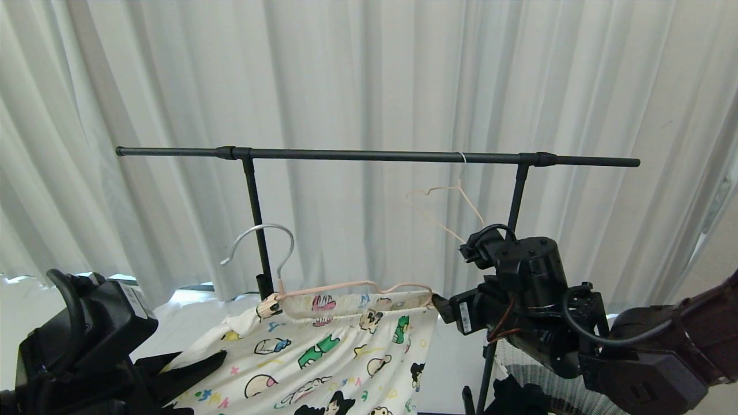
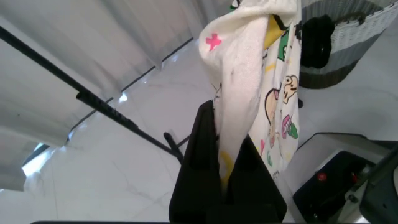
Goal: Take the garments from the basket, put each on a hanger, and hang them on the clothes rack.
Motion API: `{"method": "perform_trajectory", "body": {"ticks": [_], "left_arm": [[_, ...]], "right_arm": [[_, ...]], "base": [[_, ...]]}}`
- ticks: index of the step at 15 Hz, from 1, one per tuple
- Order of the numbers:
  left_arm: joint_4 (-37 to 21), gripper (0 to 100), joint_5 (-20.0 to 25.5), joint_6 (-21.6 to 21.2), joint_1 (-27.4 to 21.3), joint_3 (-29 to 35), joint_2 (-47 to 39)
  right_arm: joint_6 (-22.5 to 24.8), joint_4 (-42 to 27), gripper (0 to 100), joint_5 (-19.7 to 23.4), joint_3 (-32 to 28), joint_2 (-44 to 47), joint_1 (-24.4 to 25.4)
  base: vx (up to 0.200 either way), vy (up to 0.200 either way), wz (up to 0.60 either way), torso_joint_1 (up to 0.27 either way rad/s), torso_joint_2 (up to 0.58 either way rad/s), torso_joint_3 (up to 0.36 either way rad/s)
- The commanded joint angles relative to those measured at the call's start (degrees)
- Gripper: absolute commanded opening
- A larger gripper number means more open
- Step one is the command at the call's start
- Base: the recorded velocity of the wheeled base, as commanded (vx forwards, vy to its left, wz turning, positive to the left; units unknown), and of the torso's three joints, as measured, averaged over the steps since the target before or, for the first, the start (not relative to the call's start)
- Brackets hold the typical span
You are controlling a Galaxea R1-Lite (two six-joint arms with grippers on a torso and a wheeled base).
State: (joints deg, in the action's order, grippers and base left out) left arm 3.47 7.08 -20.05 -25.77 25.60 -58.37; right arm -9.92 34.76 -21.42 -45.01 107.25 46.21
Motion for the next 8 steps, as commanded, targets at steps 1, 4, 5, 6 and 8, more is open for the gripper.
{"method": "perform_trajectory", "body": {"ticks": [1, 4, 5, 6, 8], "left_arm": [[0.0, 0, -0.1, -0.2, 0.3, -1.3, 0.9], [-0.1, 0, -3.1, -2.4, 0.2, -3.9, 0.2], [-0.1, 0, -5.2, -3.5, 0.2, -4.4, -0.9], [-0.1, 0, -7.3, -4.2, 0.2, -4.7, -2.5], [0.1, 0, -7.5, -3.7, 0.2, -4.2, -3.9]], "right_arm": [[0.3, 0.0, 100, 0.0, 0.0, -0.9, -0.7], [2.2, 0.0, 100, 1.6, 0.0, -3.0, -1.0], [3.2, -0.2, 100, 2.9, 0.0, -4.2, -1.0], [5.9, -1.4, 100, 5.1, -0.1, -6.4, -0.9], [9.1, -5.0, 100, 9.1, -0.2, -10.8, -0.6]], "base": [[0.000, 0.000, 0.00, 0.000, 0.00, 0.000], [0.000, 0.000, 0.00, 0.000, 0.00, 0.000], [0.000, 0.000, 0.00, 0.000, 0.00, 0.000], [0.000, 0.000, 0.00, 0.000, 0.00, 0.000], [0.000, 0.000, 0.00, 0.000, 0.00, 0.000]]}}
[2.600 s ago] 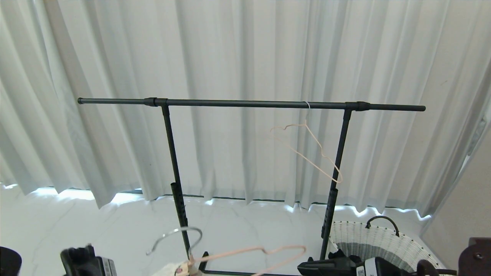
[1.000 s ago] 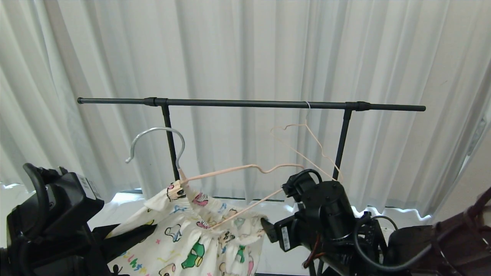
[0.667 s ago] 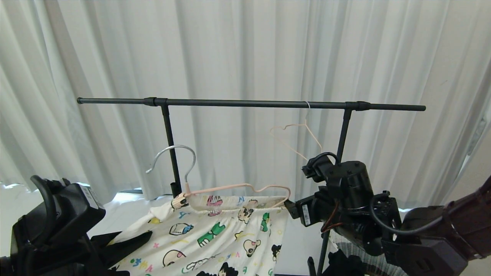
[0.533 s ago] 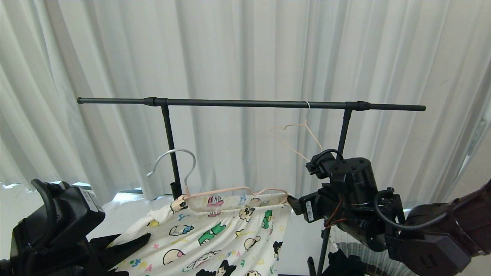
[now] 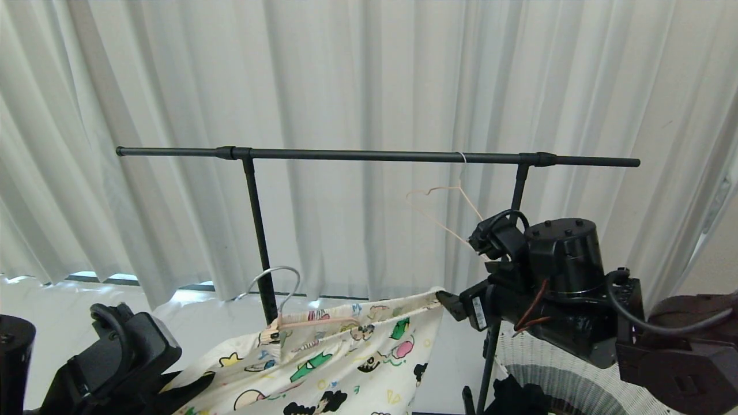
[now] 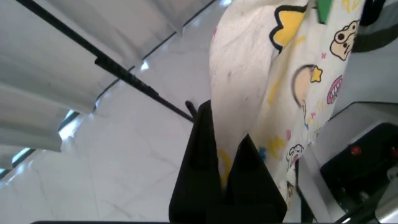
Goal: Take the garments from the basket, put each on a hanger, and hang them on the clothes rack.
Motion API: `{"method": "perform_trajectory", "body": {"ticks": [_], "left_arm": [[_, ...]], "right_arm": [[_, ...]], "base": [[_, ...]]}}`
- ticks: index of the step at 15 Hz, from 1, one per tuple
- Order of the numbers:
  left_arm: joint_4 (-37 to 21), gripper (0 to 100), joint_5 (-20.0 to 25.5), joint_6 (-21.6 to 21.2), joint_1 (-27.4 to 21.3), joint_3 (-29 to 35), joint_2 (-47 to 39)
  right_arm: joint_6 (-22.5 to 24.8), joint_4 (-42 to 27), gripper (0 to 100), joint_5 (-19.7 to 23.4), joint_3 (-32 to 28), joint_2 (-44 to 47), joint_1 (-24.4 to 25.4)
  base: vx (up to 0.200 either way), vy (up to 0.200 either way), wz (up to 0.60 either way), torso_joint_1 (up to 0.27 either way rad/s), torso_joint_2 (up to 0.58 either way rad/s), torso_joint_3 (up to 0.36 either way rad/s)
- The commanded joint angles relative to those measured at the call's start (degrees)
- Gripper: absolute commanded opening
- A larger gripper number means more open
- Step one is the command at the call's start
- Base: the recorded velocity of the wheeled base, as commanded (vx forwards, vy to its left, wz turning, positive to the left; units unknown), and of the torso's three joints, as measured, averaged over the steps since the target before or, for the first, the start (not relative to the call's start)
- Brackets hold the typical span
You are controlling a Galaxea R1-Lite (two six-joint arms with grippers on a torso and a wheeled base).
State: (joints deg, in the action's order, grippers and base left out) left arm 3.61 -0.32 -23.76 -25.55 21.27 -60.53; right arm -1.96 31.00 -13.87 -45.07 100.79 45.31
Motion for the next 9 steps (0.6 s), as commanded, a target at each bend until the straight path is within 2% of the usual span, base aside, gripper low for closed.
{"method": "perform_trajectory", "body": {"ticks": [1, 3, 4, 6, 7, 9], "left_arm": [[1.0, 0, 0.0, 0.1, 0.0, 0.0, -1.6], [3.3, 0, 0.5, 0.7, -0.9, -0.5, -0.9], [4.0, 0, 1.4, 1.0, -2.9, -0.6, -0.6], [4.5, 0, 2.3, 2.6, -7.0, -0.5, -0.5], [4.5, 0, 2.2, 2.7, -7.9, -0.6, -0.5], [4.5, 0, 2.3, 2.7, -10.0, -0.6, -0.6]], "right_arm": [[2.5, -3.5, 100, 3.2, 0.1, -6.8, 0.5], [5.7, -8.7, 100, 7.8, 0.0, -11.1, 0.6], [7.7, -10.3, 100, 11.6, -0.1, -12.6, 0.3], [11.5, -12.4, 100, 17.7, -0.3, -13.6, 0.0], [12.8, -12.6, 100, 19.1, -0.5, -13.6, 0.0], [17.5, -14.7, 100, 24.8, -1.6, -13.4, 0.3]], "base": [[0.000, 0.000, 0.00, 0.000, 0.00, 0.000], [0.000, 0.000, 0.00, 0.000, 0.00, 0.000], [0.000, 0.000, 0.00, 0.000, 0.00, 0.000], [0.000, 0.000, 0.00, 0.000, 0.00, 0.000], [0.000, 0.000, 0.00, 0.000, 0.00, 0.000], [0.000, 0.000, 0.00, 0.000, 0.00, 0.000]]}}
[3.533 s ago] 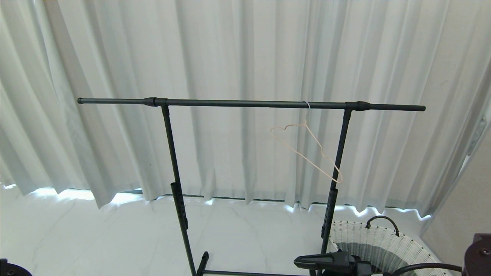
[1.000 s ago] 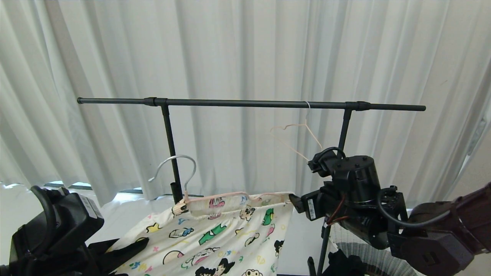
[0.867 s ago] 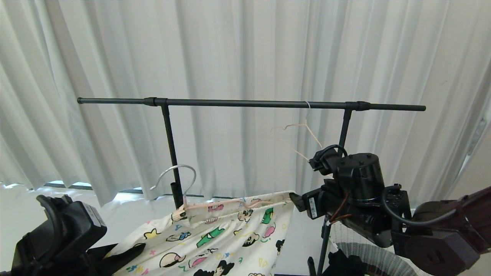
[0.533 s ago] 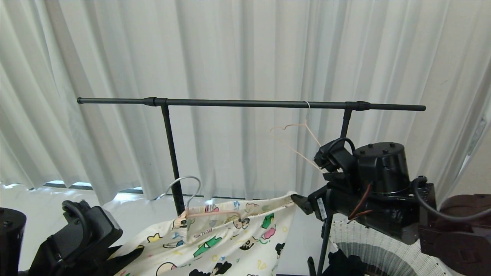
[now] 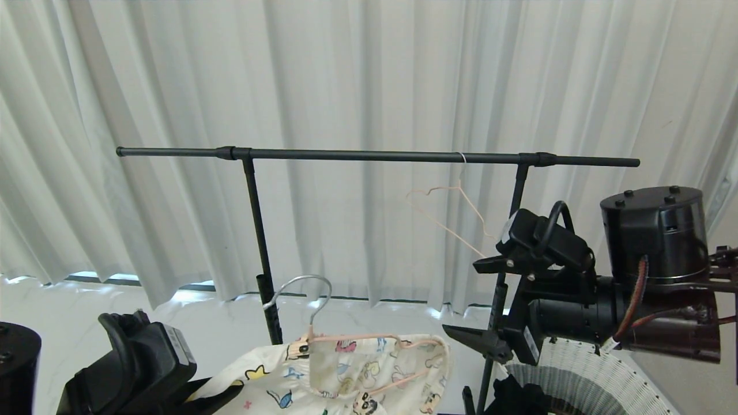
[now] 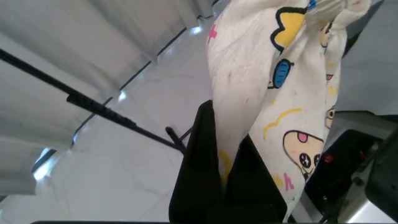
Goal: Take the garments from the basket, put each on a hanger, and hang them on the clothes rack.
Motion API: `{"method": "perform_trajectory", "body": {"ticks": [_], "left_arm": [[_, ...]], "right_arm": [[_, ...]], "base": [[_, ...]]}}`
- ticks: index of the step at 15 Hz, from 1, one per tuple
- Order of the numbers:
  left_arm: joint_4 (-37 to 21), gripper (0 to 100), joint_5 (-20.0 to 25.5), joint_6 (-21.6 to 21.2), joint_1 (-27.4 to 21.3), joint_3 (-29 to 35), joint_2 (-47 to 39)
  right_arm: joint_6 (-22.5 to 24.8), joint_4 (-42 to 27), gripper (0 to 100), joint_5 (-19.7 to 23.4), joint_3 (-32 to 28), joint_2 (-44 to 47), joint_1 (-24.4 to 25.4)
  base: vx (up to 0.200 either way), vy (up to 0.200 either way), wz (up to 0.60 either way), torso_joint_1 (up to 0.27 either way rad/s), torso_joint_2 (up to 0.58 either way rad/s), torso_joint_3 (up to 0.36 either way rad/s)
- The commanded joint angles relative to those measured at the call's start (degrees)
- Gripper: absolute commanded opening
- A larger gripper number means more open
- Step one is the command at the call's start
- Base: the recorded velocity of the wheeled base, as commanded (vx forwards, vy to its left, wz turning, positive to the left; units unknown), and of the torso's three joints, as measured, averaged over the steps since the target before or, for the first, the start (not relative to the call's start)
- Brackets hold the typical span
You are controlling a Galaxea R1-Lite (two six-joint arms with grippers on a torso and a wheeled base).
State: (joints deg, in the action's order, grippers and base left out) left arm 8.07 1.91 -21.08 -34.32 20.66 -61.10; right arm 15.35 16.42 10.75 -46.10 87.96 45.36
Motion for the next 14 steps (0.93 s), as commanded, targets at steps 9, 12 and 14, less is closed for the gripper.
{"method": "perform_trajectory", "body": {"ticks": [9, 12, 14], "left_arm": [[3.0, 0, 0.0, -0.3, -11.2, 0.2, 0.2], [3.0, 0, 0.0, -0.5, -11.2, 0.2, 0.5], [3.0, 0, 0.0, -0.5, -11.2, 0.2, 0.5]], "right_arm": [[8.3, -8.5, 100, 8.8, -2.1, 5.2, 10.6], [8.3, -10.7, 100, 8.5, -5.2, 7.8, 11.0], [8.3, -13.0, 100, 7.7, -6.3, 7.8, 10.7]], "base": [[0.000, 0.000, 0.00, 0.000, 0.00, 0.000], [0.000, 0.000, 0.00, 0.000, 0.00, 0.000], [0.000, 0.000, 0.00, 0.000, 0.00, 0.000]]}}
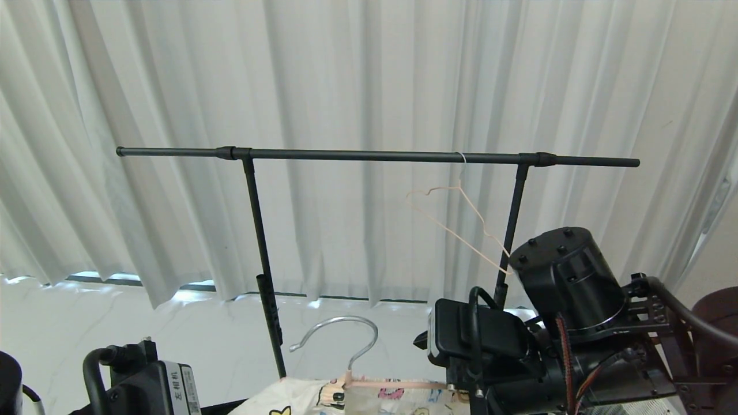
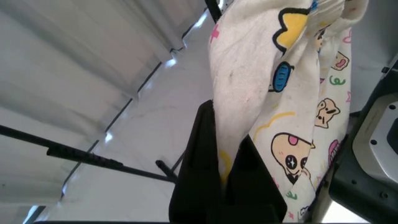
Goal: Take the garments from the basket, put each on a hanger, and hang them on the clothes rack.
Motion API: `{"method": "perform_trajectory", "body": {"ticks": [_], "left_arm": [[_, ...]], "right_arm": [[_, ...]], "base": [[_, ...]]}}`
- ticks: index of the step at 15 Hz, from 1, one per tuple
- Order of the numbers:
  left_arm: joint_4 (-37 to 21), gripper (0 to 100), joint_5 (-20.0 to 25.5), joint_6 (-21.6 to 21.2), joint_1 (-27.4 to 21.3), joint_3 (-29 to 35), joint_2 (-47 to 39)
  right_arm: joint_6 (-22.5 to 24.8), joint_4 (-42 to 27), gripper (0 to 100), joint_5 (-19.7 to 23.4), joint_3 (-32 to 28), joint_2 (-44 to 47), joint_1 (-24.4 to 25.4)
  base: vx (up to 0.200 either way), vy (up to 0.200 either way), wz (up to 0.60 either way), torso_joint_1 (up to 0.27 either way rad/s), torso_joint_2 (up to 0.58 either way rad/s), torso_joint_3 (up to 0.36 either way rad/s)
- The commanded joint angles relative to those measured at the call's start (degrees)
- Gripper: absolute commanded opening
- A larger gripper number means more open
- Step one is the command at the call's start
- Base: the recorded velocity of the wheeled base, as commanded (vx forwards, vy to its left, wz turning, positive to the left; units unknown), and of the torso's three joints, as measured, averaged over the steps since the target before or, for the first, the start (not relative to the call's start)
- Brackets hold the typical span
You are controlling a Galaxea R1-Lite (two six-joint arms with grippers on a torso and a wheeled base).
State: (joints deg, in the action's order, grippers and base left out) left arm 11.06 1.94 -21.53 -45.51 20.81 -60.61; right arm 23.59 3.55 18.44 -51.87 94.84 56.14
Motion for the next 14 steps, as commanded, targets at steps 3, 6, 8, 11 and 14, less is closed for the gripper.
{"method": "perform_trajectory", "body": {"ticks": [3, 6, 8, 11, 14], "left_arm": [[0.0, 0, 0.0, 0.0, 0.0, 0.1, 0.1], [0.0, 0, 0.0, 0.0, -0.1, 0.3, 0.1], [0.0, 0, 0.0, 0.0, -0.2, 0.5, 0.2], [0.7, 0, 0.0, -0.1, -0.9, 0.2, 0.1], [0.8, 100, 0.0, 0.0, -1.5, -0.3, 0.1]], "right_arm": [[0.0, -0.2, 100, -1.2, -0.5, 1.2, -0.1], [0.0, -0.2, 0, -3.0, -0.5, 1.9, 0.0], [0.0, -0.1, 0, -3.7, -0.5, 2.2, 0.0], [-0.1, 0.1, 0, -3.8, -0.5, 2.1, 0.0], [0.5, 1.3, 0, -3.9, -0.5, 1.7, 0.2]], "base": [[0.000, 0.000, 0.00, 0.000, 0.00, 0.000], [0.000, 0.000, 0.00, 0.000, 0.00, 0.000], [0.000, 0.000, 0.00, 0.000, 0.00, 0.000], [0.000, 0.000, 0.00, 0.000, 0.00, 0.000], [0.000, 0.000, 0.00, 0.000, 0.00, 0.000]]}}
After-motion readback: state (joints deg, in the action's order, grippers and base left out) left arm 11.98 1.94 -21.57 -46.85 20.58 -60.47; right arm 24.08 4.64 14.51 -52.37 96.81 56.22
